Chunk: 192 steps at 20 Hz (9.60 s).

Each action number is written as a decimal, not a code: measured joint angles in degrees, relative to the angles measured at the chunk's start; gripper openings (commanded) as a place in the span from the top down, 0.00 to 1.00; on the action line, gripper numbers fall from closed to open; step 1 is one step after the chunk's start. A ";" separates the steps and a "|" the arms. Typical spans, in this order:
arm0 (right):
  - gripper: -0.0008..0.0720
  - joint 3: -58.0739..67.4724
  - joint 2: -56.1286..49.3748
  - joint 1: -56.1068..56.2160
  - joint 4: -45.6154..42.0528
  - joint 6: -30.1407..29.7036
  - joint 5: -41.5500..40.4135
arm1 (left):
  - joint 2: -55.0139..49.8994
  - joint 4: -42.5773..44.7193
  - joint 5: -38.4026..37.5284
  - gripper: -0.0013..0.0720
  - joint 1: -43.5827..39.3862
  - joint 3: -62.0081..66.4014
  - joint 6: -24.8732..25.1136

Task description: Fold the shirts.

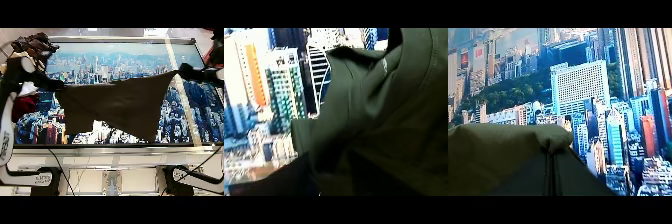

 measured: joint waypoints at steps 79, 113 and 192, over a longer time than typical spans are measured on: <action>0.94 -46.93 28.87 0.15 42.66 -6.08 1.79 | -2.91 -64.17 18.97 0.96 21.07 -37.38 12.11; 0.95 -4.37 20.33 -10.32 20.57 -11.93 12.50 | 16.17 -27.47 2.84 0.97 10.45 5.14 8.79; 0.94 -41.57 17.44 -9.03 4.04 2.25 20.55 | 43.60 2.86 6.71 0.19 3.98 -29.53 -13.46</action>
